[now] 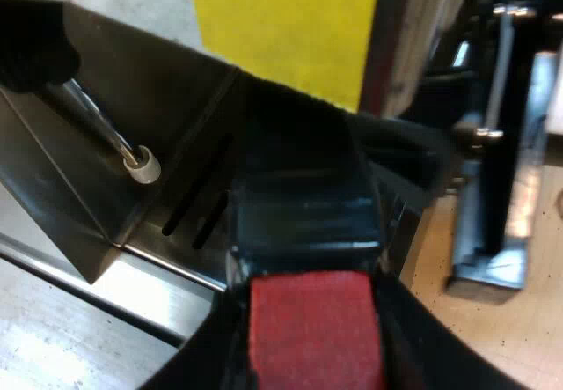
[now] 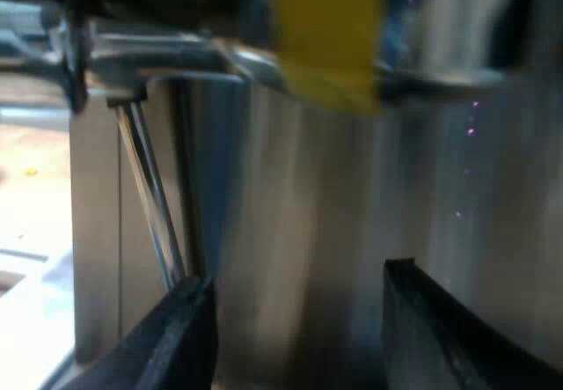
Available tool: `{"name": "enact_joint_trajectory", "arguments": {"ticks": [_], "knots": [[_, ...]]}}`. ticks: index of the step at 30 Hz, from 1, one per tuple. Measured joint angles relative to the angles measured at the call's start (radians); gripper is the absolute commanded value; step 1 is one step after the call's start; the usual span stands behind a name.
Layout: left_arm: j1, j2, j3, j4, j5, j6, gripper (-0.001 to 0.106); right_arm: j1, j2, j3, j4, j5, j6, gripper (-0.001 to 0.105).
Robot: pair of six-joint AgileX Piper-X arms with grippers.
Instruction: Put the handle in the coffee machine
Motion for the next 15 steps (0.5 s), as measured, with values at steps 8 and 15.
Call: {"name": "enact_joint_trajectory", "arguments": {"ticks": [8, 15], "knots": [[0.002, 0.0, 0.0, 0.0, 0.0, 0.002, 0.0, -0.016, 0.023, -0.077, -0.023, 0.017, -0.042, 0.031], [0.002, 0.0, 0.0, 0.0, 0.0, 0.002, 0.0, -0.02, 0.023, -0.079, -0.048, 0.046, -0.042, 0.035]]}}
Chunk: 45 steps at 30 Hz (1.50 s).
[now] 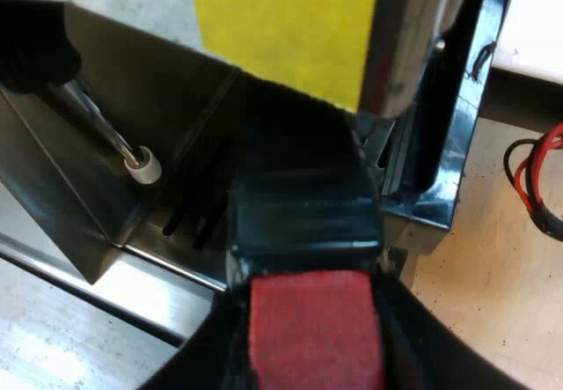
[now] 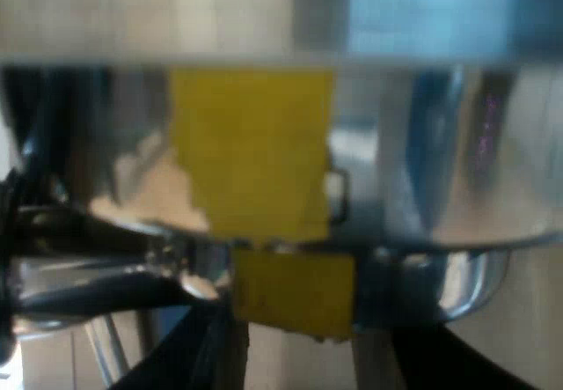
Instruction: Put the handle in the coffee machine
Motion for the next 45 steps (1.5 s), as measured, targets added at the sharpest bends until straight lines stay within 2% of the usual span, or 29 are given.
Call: {"name": "enact_joint_trajectory", "arguments": {"ticks": [9, 10, 12, 20, 21, 23, 25, 26, 27, 28, 29, 33, 38, 45], "knots": [[0.0, 0.0, 0.0, 0.0, 0.0, 0.001, 0.0, -0.003, 0.003, 0.0, -0.036, 0.03, -0.007, 0.035], [0.0, 0.0, 0.0, 0.0, 0.0, 0.001, 0.0, -0.003, 0.007, 0.0, -0.064, 0.03, -0.055, 0.035], [0.0, 0.0, 0.0, 0.0, 0.0, 0.001, 0.0, -0.005, 0.013, 0.0, -0.088, 0.03, -0.082, 0.035], [0.0, 0.0, 0.0, 0.0, 0.0, 0.004, 0.0, -0.005, 0.017, 0.0, -0.107, 0.032, -0.096, 0.035], [0.0, 0.0, 0.0, 0.0, 0.0, 0.008, 0.003, -0.005, 0.017, 0.0, -0.107, 0.032, -0.096, 0.035], [0.0, 0.0, 0.0, 0.0, 0.0, 0.018, 0.015, -0.005, 0.017, 0.0, -0.107, 0.032, -0.096, 0.035], [0.001, 0.0, 0.0, 0.0, -0.001, 0.021, 0.041, -0.005, 0.017, -0.005, -0.107, 0.036, -0.096, 0.035], [0.001, 0.0, 0.0, 0.0, 0.002, 0.025, 0.046, -0.005, 0.017, -0.007, -0.107, 0.038, -0.096, 0.035], [0.008, 0.0, 0.0, 0.011, 0.02, 0.038, 0.059, -0.005, 0.017, -0.008, -0.102, 0.041, -0.096, 0.035], [0.013, -0.005, 0.0, 0.014, 0.026, 0.043, 0.063, -0.005, 0.017, -0.007, -0.102, 0.042, -0.096, 0.035], [0.021, -0.01, -0.004, 0.021, 0.036, 0.049, 0.066, -0.005, 0.015, -0.007, -0.102, 0.043, -0.099, 0.035], [0.025, -0.019, -0.009, 0.026, 0.06, 0.054, 0.062, -0.005, 0.009, -0.007, -0.095, 0.044, -0.104, 0.035], [0.027, -0.028, -0.01, 0.033, 0.038, 0.056, 0.062, -0.005, -0.006, -0.007, -0.061, 0.05, -0.104, 0.035], [0.027, -0.108, -0.015, 0.123, 0.039, 0.062, 0.062, -0.005, -0.016, -0.007, -0.037, 0.052, -0.104, 0.035]]}}
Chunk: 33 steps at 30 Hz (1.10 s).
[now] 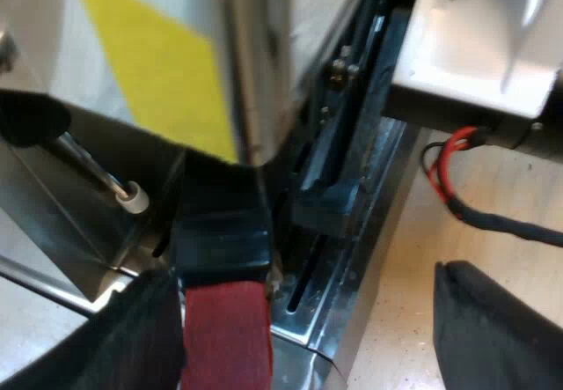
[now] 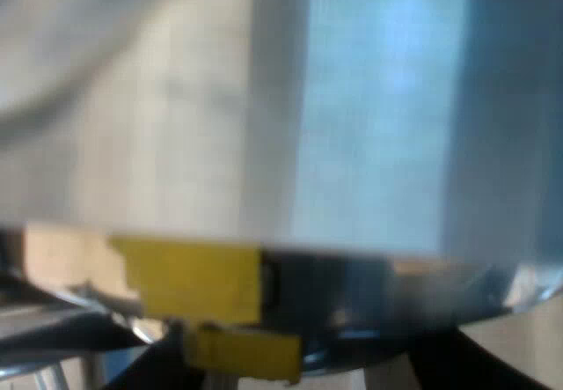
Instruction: Put the handle in the coffee machine
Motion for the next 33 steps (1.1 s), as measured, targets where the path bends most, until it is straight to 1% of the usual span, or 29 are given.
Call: {"name": "enact_joint_trajectory", "arguments": {"ticks": [3, 8, 9, 10, 12, 13, 14, 15, 16, 17, 18, 20, 21, 22, 23, 25, 27, 33], "knots": [[0.006, -0.031, -0.014, 0.04, -0.003, 0.0, 0.062, 0.0, 0.0, 0.0, 0.003, 0.0, 0.0, 0.035], [0.026, -0.058, -0.04, 0.066, -0.002, 0.0, 0.061, 0.0, -0.003, 0.0, 0.005, 0.0, 0.0, 0.035], [0.042, -0.067, -0.058, 0.082, -0.002, -0.005, 0.061, 0.0, -0.01, 0.0, 0.02, 0.002, 0.0, 0.035], [0.069, -0.076, -0.09, 0.094, -0.002, -0.005, 0.06, 0.0, -0.012, 0.0, 0.027, 0.002, 0.0, 0.035], [0.084, -0.075, -0.119, 0.095, -0.002, -0.005, 0.054, 0.0, -0.018, 0.0, 0.043, 0.004, 0.0, 0.035], [0.086, -0.075, -0.123, 0.095, -0.002, -0.005, 0.044, 0.0, -0.018, 0.0, 0.044, 0.004, 0.0, 0.035], [0.095, -0.075, -0.149, 0.092, -0.004, -0.011, 0.032, 0.0, -0.02, 0.0, 0.047, 0.005, 0.0, 0.035], [0.095, -0.075, -0.168, 0.085, -0.032, -0.032, 0.022, 0.0, -0.021, 0.0, 0.051, 0.005, 0.0, 0.035], [0.092, -0.075, -0.173, 0.078, -0.052, -0.038, 0.012, 0.0, -0.021, 0.0, 0.051, 0.005, 0.0, 0.035], [0.091, -0.075, -0.182, 0.06, -0.086, -0.059, 0.001, 0.0, -0.021, 0.0, 0.051, 0.005, 0.0, 0.035], [0.091, -0.073, -0.19, 0.05, -0.138, -0.072, 0.001, 0.0, -0.021, 0.0, 0.051, 0.005, 0.0, 0.035], [0.091, -0.066, -0.196, 0.037, -0.192, -0.084, 0.001, 0.0, -0.021, 0.0, 0.051, 0.005, 0.0, 0.035], [0.091, -0.066, -0.196, 0.037, -0.192, -0.084, 0.001, 0.0, -0.021, 0.0, 0.051, 0.005, 0.0, 0.035], [0.091, -0.061, -0.197, 0.026, -0.224, -0.087, 0.001, 0.0, -0.021, 0.0, 0.051, 0.005, 0.0, 0.035], [0.089, -0.045, -0.196, 0.011, -0.273, -0.087, 0.001, 0.0, -0.021, 0.0, 0.051, 0.005, 0.0, 0.035], [0.085, -0.037, -0.196, 0.008, -0.29, -0.087, 0.001, 0.0, -0.021, 0.0, 0.051, 0.005, 0.0, 0.035], [0.062, 0.004, -0.196, 0.004, -0.341, -0.087, 0.001, 0.0, -0.021, 0.002, 0.051, 0.005, 0.0, 0.035], [0.005, 0.063, -0.196, 0.004, -0.378, -0.087, 0.001, 0.0, -0.021, 0.002, 0.051, 0.005, 0.0, 0.035]]}}
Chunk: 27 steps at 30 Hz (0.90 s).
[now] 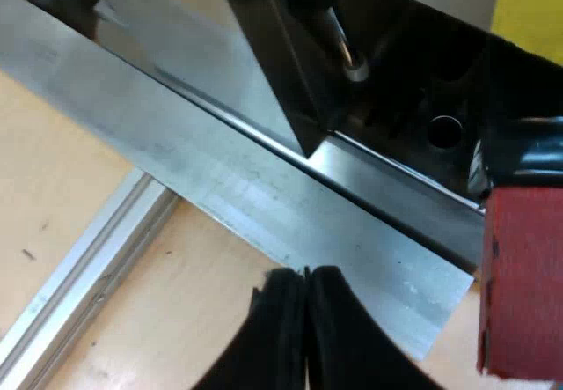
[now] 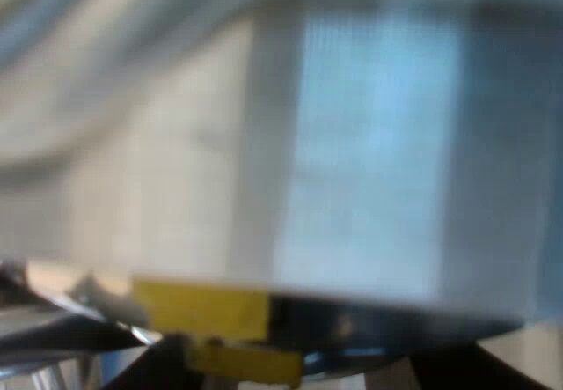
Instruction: Put the handle in the coffee machine
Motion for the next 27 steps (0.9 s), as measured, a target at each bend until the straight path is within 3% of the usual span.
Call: {"name": "enact_joint_trajectory", "arguments": {"ticks": [6, 14, 21, 27], "knots": [[-0.064, 0.102, -0.003, 0.001, -0.092, -0.002, 0.001, 0.0, 0.0, 0.0, 0.0, 0.0, 0.0, 0.035], [-0.123, 0.115, 0.002, 0.105, -0.087, -0.014, 0.0, 0.0, 0.0, 0.0, 0.0, 0.0, 0.0, 0.035], [-0.144, 0.115, 0.017, 0.133, -0.056, -0.161, 0.0, 0.0, 0.0, 0.0, 0.0, 0.0, 0.0, 0.035], [-0.174, 0.062, 0.08, 0.133, -0.015, -0.207, 0.0, 0.0, 0.0, 0.0, 0.0, 0.002, 0.0, 0.035]]}}
